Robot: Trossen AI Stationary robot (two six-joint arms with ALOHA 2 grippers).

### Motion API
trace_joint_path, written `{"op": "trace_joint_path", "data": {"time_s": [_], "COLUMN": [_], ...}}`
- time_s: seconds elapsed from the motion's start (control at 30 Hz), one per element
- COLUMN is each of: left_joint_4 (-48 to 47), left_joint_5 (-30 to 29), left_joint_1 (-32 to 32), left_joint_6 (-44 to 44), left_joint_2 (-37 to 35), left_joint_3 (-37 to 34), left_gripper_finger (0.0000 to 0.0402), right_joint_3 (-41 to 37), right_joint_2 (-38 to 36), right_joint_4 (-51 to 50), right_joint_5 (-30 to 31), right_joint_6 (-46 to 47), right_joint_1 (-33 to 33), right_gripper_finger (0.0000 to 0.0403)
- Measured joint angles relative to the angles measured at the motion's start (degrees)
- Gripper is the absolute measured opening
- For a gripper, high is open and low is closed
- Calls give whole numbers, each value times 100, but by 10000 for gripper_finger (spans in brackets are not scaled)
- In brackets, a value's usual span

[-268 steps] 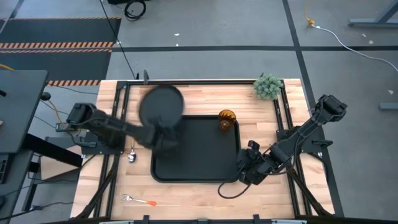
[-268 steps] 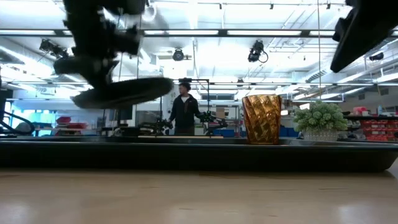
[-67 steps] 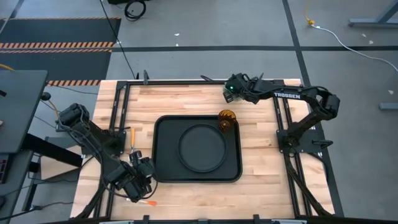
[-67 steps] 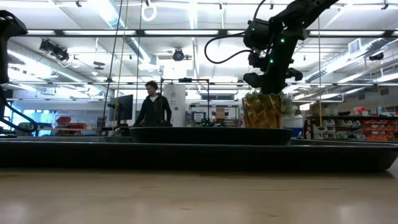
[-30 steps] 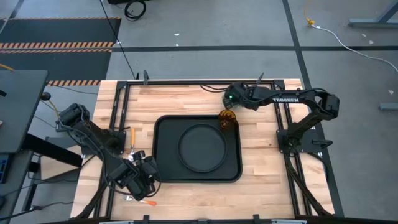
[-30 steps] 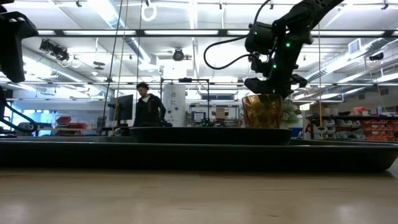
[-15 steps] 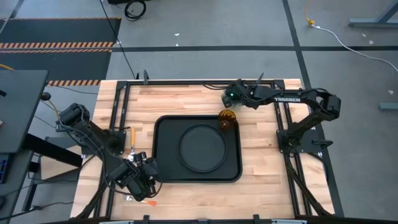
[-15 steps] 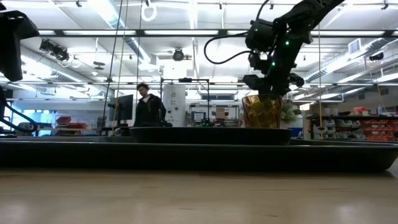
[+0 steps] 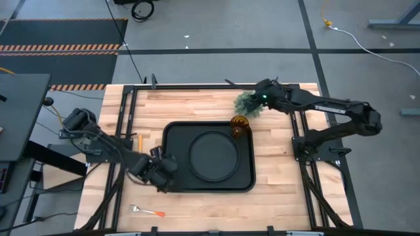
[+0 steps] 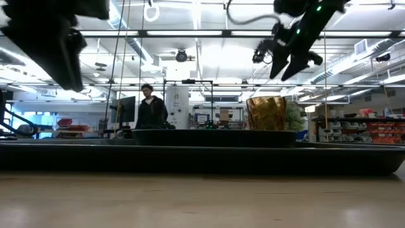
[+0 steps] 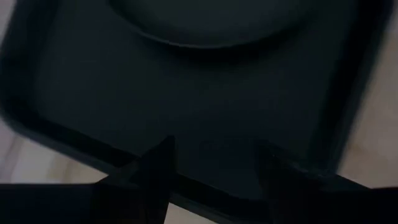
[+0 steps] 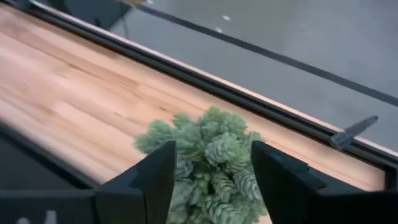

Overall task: Pick and place plate/cup/fork/spoon on tray
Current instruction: Put the yellow spoon on the black serving tray

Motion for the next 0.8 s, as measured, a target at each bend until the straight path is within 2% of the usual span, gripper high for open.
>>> {"op": "trace_joint_path", "data": {"time_s": [0.13,0.27,0.4,0.53,0.7,0.8], "left_joint_4": [-882,-2316,-3329,-2950,-1518,-994], "left_joint_5": [61,91,196,525,1302,1399], "left_joint_1": [397,681,796,824,1040,1259], "left_joint_6": [-480,-1444,-2329,-2592,-2675,-2772], "left_joint_2": [0,0,0,-63,-200,-183], "left_joint_3": [1,1,-3,-467,-1862,-2351], "left_gripper_finger": [217,217,215,206,190,183], "right_joint_3": [0,0,0,0,0,0], "right_joint_2": [-394,-568,-576,-493,-393,-393], "right_joint_4": [4,3,2,-99,-507,-728], "right_joint_5": [-7,-73,-86,-86,-86,-86], "right_joint_6": [-59,-134,-117,-49,507,921], "right_joint_1": [351,785,1220,1639,2201,2567], "right_gripper_finger": [230,232,232,232,232,232]}}
